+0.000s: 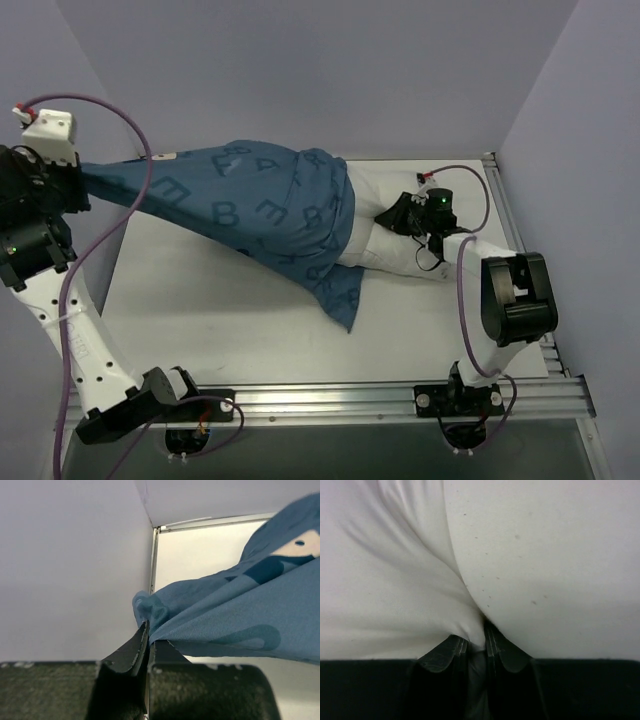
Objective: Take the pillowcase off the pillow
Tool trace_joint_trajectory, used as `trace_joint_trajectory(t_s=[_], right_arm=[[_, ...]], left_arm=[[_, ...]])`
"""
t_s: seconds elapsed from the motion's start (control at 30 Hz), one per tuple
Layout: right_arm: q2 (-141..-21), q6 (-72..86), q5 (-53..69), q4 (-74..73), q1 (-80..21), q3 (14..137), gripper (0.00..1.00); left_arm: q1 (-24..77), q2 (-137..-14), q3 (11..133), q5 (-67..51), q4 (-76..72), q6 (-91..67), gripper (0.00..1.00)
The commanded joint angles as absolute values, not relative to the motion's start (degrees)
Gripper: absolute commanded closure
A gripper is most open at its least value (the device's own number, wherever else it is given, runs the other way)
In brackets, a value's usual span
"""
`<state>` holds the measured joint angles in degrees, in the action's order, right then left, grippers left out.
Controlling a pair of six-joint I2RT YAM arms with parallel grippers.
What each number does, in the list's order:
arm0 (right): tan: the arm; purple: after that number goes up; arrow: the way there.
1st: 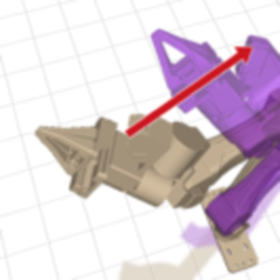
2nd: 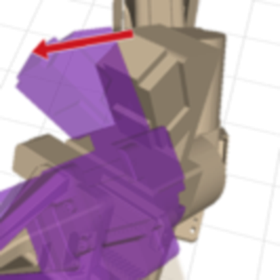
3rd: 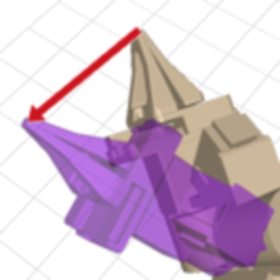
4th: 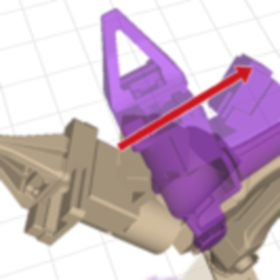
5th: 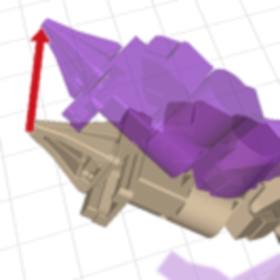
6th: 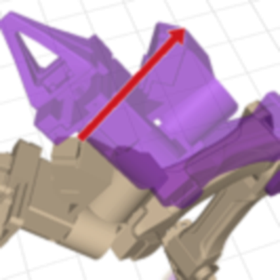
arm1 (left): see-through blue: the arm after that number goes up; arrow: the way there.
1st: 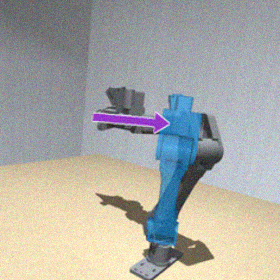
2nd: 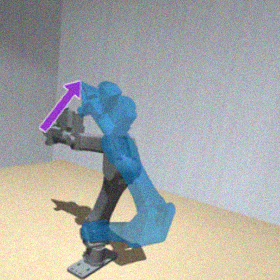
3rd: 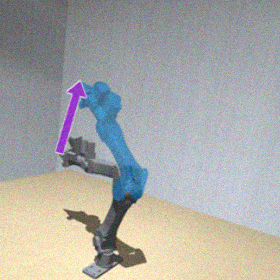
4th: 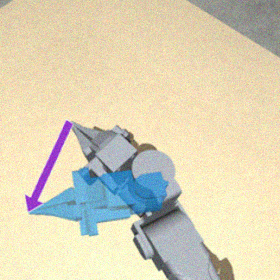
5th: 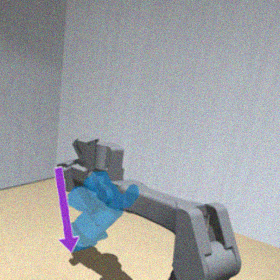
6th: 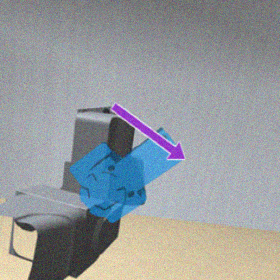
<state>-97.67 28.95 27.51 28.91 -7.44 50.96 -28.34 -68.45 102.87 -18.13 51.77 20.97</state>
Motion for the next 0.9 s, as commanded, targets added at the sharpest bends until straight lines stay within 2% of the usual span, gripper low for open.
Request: trace_joint_trajectory(t_s=[0.0,0.1,0.23,0.33,0.6,0.7,0.87], right_arm=[[-99.68,26.54,12.29,9.13,6.21,41.69,1.0],[-98.62,25.41,17.22,9.41,15.19,39.91,1.0],[-97.47,23.91,15.82,7.73,17.58,40.69,1.0],[-97.3,23.73,14.86,7.12,18.1,41.13,1.0],[-94.48,25.75,16.6,8.96,23.98,39.11,1.0],[-94.22,26.1,17.66,8.88,22.86,39.46,1.0],[-90.98,28.3,18.01,9.67,22.59,38.23,1.0]], left_arm=[[-37.78,-70.48,116.87,-10.72,40.43,20.48,0.98],[-41.13,-76.26,125.31,-11.08,39.9,18.2,0.98],[-41.66,-81.55,139.88,-10.55,40.95,14.25,0.98],[-41.66,-83.23,144.21,-10.55,39.56,12.31,0.98],[-41.66,-79.2,138.0,-9.49,34.11,12.65,0.98],[-41.49,-75.78,132.66,-19.66,33.23,12.39,0.98],[-37.98,-70.59,123.24,-29.5,30.76,7.92,0.98]])
